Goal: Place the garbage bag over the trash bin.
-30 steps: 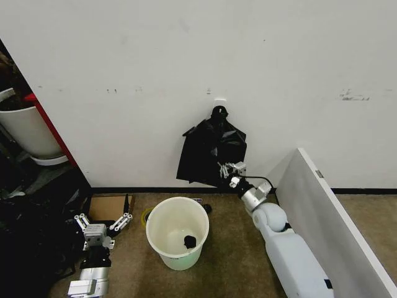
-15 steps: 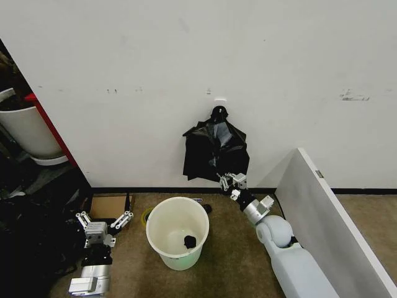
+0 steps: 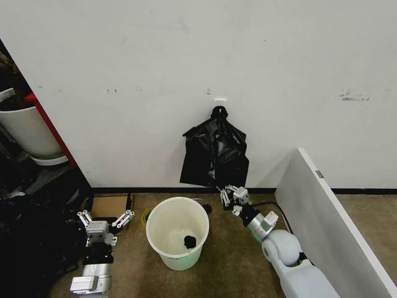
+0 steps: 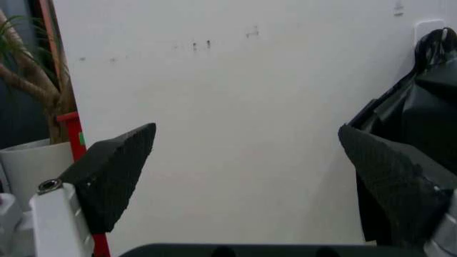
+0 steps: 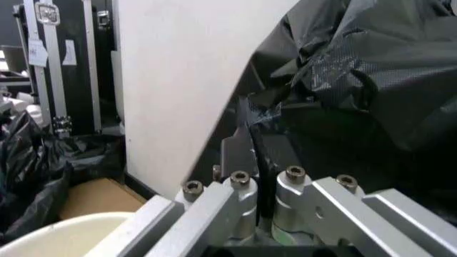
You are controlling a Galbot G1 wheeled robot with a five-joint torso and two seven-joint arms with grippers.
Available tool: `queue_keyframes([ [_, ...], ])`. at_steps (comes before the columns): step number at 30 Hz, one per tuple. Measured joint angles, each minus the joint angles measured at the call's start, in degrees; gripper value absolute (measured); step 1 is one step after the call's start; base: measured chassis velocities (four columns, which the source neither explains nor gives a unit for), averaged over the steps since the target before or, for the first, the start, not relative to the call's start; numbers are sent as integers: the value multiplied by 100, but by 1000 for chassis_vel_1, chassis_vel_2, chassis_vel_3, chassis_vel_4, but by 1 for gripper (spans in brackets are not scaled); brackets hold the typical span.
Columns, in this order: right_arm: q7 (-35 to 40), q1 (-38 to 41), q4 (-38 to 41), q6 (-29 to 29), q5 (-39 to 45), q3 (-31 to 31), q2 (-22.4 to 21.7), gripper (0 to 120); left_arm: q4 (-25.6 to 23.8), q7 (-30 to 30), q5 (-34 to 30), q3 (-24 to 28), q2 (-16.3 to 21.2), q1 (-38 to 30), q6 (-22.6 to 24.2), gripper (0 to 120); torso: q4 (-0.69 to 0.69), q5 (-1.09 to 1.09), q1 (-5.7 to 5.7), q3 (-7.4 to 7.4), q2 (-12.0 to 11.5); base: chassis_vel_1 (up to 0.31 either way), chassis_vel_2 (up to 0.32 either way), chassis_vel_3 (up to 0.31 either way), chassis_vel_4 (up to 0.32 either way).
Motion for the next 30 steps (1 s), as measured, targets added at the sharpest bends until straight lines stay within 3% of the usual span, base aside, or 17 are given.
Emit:
queue_keyframes([
  [30, 9, -164, -216, 546, -825, -102, 33, 0, 142, -5, -71, -5, 15, -143, -2, 100, 0, 0, 0, 0, -1, 0, 0, 0, 0],
])
